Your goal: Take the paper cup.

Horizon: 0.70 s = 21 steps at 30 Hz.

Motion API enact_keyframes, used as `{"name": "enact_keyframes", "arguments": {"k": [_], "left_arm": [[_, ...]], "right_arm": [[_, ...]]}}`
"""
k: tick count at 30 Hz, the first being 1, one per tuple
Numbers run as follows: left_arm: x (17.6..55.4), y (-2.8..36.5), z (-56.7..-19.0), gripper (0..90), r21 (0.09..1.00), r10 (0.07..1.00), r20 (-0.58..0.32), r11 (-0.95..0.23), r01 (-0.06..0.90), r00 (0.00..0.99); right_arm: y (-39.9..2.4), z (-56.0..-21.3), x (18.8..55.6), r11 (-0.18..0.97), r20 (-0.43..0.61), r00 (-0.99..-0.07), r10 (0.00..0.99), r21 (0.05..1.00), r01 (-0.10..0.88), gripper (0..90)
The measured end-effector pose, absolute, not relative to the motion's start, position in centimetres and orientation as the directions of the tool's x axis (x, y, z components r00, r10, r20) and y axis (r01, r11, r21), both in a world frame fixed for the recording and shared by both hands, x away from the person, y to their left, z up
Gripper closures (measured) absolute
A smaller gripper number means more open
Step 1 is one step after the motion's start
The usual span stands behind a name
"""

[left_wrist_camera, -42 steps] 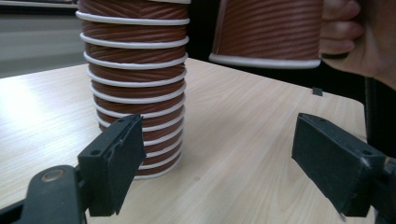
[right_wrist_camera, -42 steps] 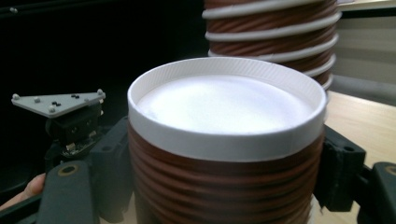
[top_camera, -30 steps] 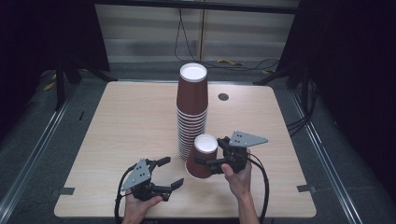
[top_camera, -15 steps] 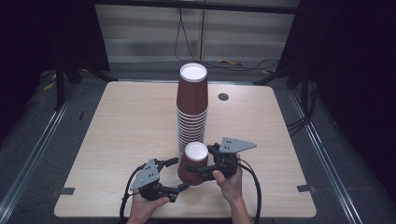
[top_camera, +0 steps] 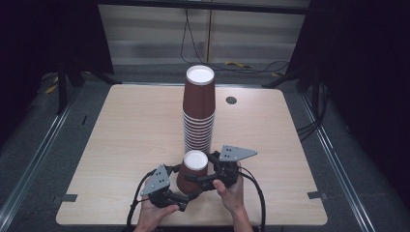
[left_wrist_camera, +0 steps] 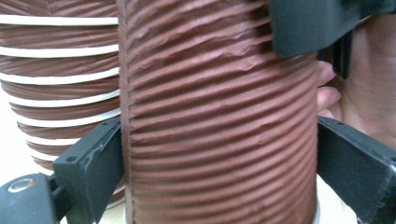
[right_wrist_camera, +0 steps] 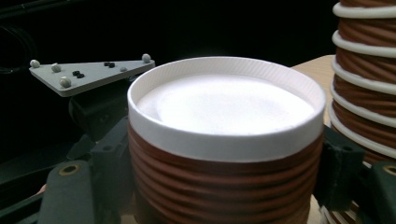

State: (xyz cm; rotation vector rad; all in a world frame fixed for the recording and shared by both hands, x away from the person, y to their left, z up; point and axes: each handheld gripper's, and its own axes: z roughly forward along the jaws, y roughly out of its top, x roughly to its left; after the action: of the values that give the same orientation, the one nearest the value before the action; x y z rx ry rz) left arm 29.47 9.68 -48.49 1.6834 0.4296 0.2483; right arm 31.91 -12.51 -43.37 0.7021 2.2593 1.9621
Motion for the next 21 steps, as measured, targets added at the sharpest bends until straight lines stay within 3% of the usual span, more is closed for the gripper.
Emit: {"name": "enact_keyframes", "arguments": {"k": [10, 21], "left_arm": [[30.02, 9.43, -48.36, 8.6, 0.982, 0.388, -0.126, -0.081, 0.17, 0.913], [29.94, 9.58, -48.15, 12.0, 0.977, 0.386, -0.108, -0.131, 0.17, 0.916]], "right_arm": [[-12.35, -43.18, 31.84, 0.07, 0.234, -0.898, 0.373, 0.958, 0.279, 23.0], [-12.38, -43.11, 31.87, 0.089, 0.234, -0.9, 0.368, 0.955, 0.284, 20.8]]}}
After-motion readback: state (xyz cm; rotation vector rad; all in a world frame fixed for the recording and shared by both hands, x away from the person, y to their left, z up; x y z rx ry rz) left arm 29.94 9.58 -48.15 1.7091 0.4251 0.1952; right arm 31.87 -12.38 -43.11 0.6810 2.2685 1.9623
